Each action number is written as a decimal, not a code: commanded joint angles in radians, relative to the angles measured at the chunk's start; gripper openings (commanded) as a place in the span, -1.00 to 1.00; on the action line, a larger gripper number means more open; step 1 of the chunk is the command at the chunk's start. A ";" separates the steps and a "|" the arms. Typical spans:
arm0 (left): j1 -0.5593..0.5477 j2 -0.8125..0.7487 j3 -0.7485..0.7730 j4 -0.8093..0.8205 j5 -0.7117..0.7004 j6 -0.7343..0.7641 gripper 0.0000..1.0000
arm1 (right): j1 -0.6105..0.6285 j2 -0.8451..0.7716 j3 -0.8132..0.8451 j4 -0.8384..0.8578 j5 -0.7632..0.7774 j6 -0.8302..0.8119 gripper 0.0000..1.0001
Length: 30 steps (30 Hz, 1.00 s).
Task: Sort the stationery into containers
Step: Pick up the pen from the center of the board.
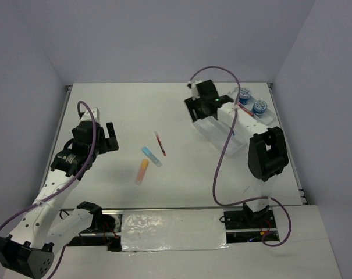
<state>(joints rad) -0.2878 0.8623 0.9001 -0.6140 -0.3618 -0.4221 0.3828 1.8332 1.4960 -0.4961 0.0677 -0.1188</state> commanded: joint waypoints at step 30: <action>0.024 -0.017 0.006 0.011 -0.031 0.000 0.99 | 0.453 0.347 0.159 -0.044 0.083 0.380 -1.00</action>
<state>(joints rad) -0.2687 0.8612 0.9001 -0.6205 -0.3878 -0.4221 0.8249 2.2192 1.7073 -0.5358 0.1677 0.2615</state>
